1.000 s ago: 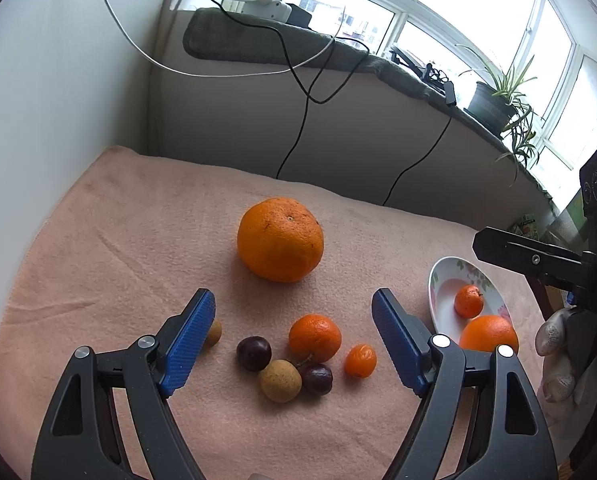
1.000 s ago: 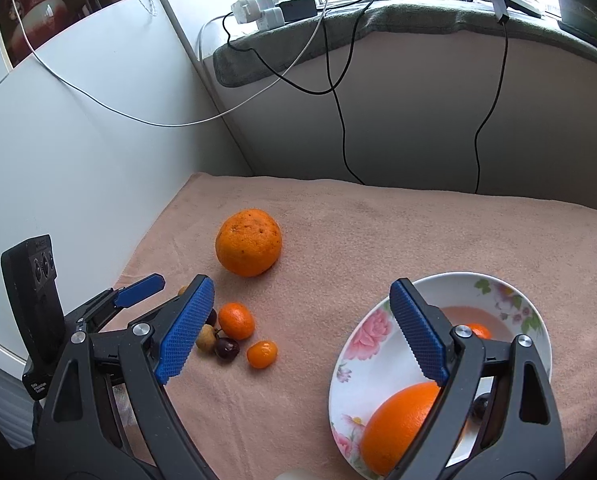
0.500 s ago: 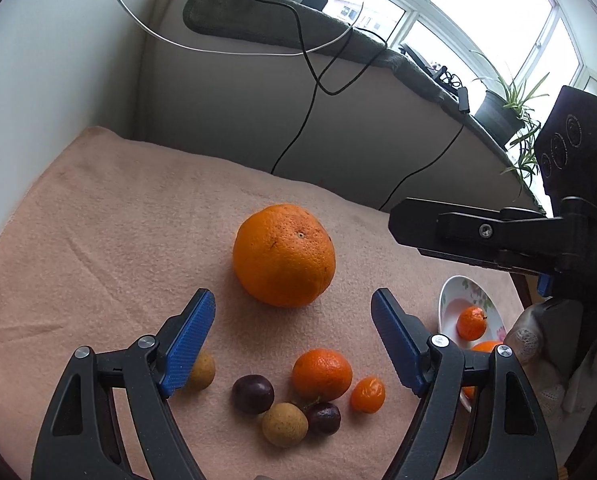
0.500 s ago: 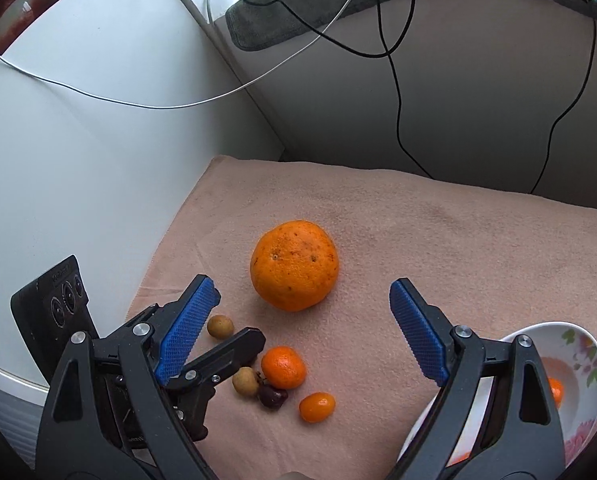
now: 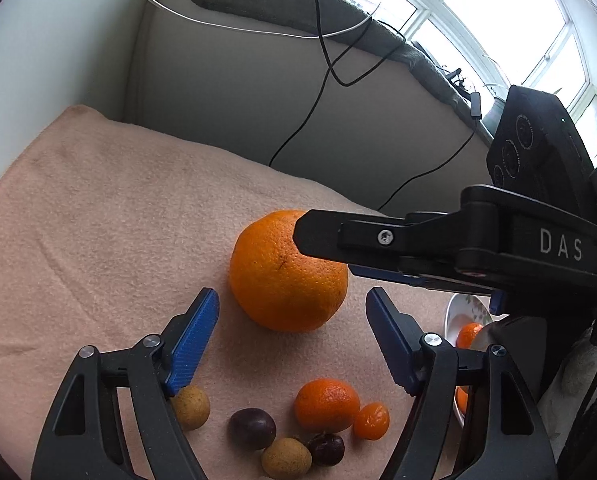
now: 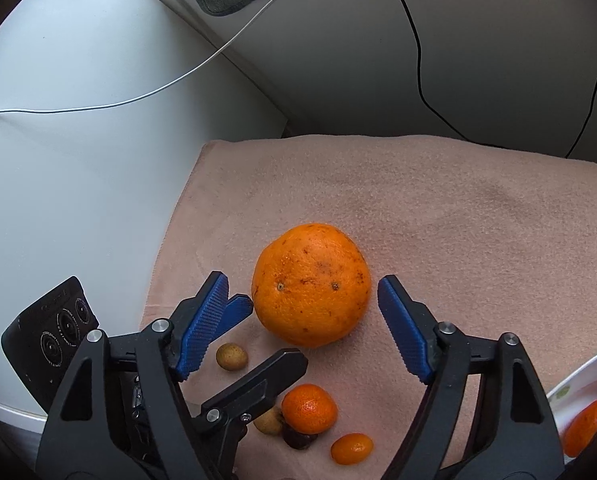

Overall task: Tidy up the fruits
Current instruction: 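Close the left gripper on the second large orange, then carry the large orange into the floral bowl with the left gripper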

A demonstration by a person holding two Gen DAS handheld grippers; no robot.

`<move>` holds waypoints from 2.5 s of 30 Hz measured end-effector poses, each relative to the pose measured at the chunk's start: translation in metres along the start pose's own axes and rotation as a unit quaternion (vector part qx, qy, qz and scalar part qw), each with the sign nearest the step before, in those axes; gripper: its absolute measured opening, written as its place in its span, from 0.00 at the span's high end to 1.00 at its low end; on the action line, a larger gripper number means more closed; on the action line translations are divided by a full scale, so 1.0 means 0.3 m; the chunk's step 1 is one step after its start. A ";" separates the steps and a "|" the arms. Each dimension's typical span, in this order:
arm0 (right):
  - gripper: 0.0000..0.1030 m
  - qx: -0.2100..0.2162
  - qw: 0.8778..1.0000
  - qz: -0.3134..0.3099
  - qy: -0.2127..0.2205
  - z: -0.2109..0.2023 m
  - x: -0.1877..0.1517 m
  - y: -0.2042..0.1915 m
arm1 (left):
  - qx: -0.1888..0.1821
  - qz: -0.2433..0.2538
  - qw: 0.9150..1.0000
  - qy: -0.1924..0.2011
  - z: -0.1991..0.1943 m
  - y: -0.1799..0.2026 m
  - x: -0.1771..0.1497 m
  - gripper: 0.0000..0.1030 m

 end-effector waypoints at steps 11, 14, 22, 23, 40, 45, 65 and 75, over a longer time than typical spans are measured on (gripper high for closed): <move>0.31 0.002 1.000 0.014 -0.014 0.072 0.025 0.029 | 0.000 -0.002 1.000 -0.012 0.029 -0.009 0.002 0.37; 0.32 0.000 1.000 0.010 -0.012 0.070 0.027 0.030 | 0.002 0.004 1.000 -0.012 0.027 -0.010 0.001 0.40; 0.32 -0.005 1.000 0.002 -0.008 0.044 0.009 0.023 | 0.008 0.011 1.000 -0.008 0.023 0.003 -0.006 0.40; 0.32 -0.006 1.000 0.001 -0.006 0.038 0.009 0.022 | 0.008 0.012 1.000 -0.007 0.021 0.006 -0.007 0.40; 0.33 -0.013 1.000 -0.016 0.023 -0.110 -0.028 0.008 | 0.000 0.042 0.999 0.015 -0.041 0.119 -0.023 0.41; 0.33 -0.015 0.999 -0.017 0.032 -0.173 -0.047 0.024 | -0.006 0.052 0.998 0.019 -0.050 0.176 -0.030 0.41; 0.33 -0.045 0.997 -0.015 0.059 -0.387 -0.157 0.158 | -0.052 0.095 0.994 0.001 -0.032 0.412 -0.123 0.41; 0.33 -0.057 0.996 -0.003 0.062 -0.432 -0.189 0.234 | -0.062 0.114 0.991 -0.018 0.003 0.494 -0.176 0.41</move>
Point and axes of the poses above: each gripper's, at about its wrist camera, not at the fingertips, and z roughly the way its jaws point, y to its right, x to its top, the point moved 5 cm from there along z, roughly the way its jaws point, and after that the axes turned 3 degrees about y, right-handed, at the moved point
